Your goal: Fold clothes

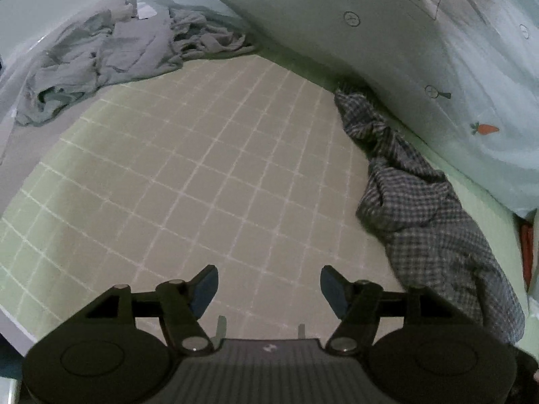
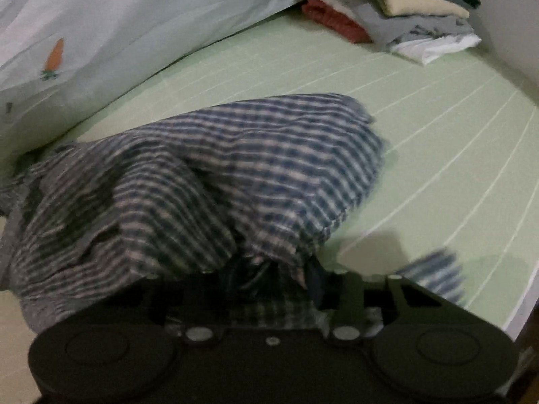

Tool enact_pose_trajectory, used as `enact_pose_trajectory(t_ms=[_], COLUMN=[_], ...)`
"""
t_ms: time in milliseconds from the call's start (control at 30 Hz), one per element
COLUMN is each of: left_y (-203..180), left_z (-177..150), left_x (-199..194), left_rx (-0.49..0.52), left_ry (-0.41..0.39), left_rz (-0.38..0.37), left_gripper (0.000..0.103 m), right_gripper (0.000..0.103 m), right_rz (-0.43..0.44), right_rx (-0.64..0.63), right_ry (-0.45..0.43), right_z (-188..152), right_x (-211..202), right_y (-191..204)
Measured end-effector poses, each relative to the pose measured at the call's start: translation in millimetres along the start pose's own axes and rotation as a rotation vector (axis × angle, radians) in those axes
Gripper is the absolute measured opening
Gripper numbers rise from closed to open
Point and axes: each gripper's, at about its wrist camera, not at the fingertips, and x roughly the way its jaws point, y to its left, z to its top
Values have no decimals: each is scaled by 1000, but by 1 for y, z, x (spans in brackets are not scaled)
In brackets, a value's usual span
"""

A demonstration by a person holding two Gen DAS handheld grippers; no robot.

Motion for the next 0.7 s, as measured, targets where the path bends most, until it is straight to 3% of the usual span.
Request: enact_pose_trajectory(t_ms=[200,333,500,600,700], left_y=[47,76,95,95,86], left_z=[7,17,21,18,14], left_x=[-16,-26,-32,-31,-24], left_rx=[14,15,7,14,31], left_ry=[-5,-24,-28,-14,14], left_rz=[1,23,32,21,-3], left_gripper=[70,70,72,72,73], right_gripper=[43,43,45,53,61], right_rz=[26,143,390,487,468], right_rx=[83,108,97,27,-90], right_ry=[7,50,193,206,136], right_z=[-46,-70,-82,-81,-75], right_x=[-12,-11,0,-11,-32], right_y=[84,154,236,257,248])
